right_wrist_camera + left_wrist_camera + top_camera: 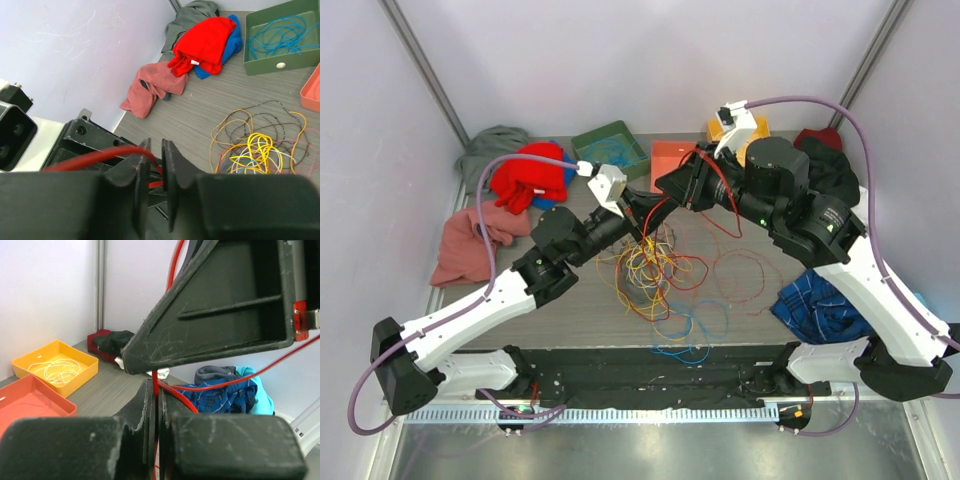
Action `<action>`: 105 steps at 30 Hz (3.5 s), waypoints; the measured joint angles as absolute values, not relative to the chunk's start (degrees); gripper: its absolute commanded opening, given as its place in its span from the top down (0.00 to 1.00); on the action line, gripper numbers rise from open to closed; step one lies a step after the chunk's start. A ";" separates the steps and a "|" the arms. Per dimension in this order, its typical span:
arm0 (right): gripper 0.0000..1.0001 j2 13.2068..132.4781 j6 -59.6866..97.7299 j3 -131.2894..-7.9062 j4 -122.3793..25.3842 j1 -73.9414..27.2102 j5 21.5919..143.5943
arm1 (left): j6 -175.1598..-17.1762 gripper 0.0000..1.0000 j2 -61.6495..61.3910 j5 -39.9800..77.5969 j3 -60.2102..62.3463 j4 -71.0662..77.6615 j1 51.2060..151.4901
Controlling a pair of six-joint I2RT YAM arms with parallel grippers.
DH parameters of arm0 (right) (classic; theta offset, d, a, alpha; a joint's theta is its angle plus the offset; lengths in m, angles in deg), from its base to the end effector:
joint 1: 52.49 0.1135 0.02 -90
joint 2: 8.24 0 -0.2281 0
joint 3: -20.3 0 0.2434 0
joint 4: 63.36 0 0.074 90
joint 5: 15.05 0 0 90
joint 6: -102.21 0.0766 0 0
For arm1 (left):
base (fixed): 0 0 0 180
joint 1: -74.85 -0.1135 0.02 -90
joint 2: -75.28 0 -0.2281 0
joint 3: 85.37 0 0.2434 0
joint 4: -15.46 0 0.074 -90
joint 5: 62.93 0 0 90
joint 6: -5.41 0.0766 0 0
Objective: Untangle the cables
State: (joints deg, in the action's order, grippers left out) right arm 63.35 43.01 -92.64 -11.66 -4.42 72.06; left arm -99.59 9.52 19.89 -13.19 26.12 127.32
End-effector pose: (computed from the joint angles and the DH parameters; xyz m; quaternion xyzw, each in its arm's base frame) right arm 0.1891 0.2048 0.4637 -0.0993 0.7615 0.3917 0.5068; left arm 0.1822 -0.2529 0.3928 0.2382 0.5455 -0.4767 0.6469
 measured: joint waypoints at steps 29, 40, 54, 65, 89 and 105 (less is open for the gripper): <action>0.31 51.42 37.68 -70.30 -10.79 -4.13 41.92 | -100.75 1.00 12.08 20.44 -5.15 7.94 125.17; 0.31 35.31 39.52 -48.38 -25.39 -4.16 57.83 | -100.66 1.00 6.70 24.06 5.82 4.68 123.69; 0.30 38.07 40.06 -38.37 -44.99 -4.27 75.33 | -100.84 1.00 2.83 24.02 10.98 4.00 123.19; 0.33 40.84 39.43 -40.70 -42.39 -4.24 67.40 | -100.62 1.00 1.39 24.59 14.04 3.74 123.12; 0.30 29.34 34.84 -41.49 -34.33 -4.24 61.19 | -102.89 1.00 1.37 30.25 11.66 -1.00 117.41; 0.24 36.82 33.90 -29.32 -50.57 -4.07 69.11 | -105.43 1.00 -4.66 24.83 22.85 -1.33 117.39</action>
